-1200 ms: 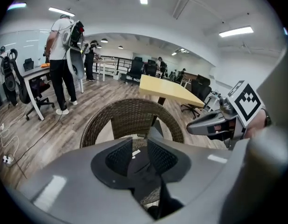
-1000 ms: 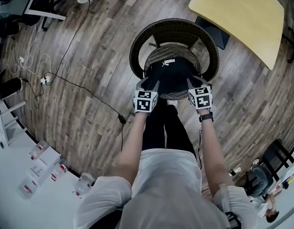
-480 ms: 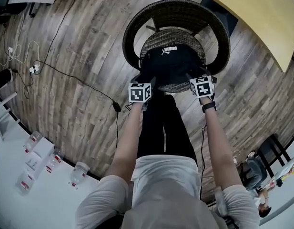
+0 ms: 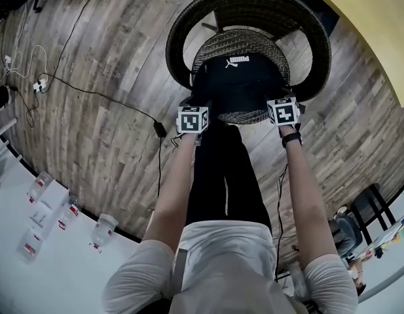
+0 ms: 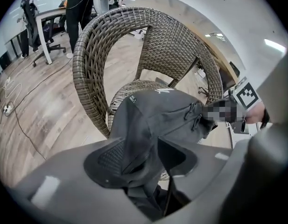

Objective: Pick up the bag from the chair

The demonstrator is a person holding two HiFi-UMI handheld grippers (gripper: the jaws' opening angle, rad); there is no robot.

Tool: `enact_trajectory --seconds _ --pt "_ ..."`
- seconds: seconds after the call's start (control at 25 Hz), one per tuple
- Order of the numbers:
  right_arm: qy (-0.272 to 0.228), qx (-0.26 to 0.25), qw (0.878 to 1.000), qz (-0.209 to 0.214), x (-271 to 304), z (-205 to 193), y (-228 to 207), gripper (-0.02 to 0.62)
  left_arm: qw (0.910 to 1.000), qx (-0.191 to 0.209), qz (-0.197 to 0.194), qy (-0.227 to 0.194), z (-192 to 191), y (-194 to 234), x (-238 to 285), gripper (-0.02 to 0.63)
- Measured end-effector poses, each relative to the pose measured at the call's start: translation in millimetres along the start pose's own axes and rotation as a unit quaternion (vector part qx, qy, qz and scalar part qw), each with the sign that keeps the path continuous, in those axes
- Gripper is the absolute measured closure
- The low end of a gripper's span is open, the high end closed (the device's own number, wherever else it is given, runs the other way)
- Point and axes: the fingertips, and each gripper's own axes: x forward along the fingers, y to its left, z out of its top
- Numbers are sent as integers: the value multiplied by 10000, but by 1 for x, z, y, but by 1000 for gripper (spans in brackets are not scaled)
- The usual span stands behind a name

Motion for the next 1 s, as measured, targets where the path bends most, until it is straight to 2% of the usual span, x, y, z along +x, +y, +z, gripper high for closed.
enact_trajectory --seconds 0.08,0.44,0.72,1.0 --pt "27 11 10000 -51 3 -1 -1 420 10000 35 35 2 0 2 3 436" --pt "51 307 9994 121 0 3 4 519 9997 -187 -83 149 2 -2 5 557" --pt "-6 677 9976 129 -26 3 15 549 9998 -112 -16 132 18 -17 -20 577" --pt "-195 1011 9947 87 -64 9 23 552 10000 -52 38 -29 32 -31 -53 580"
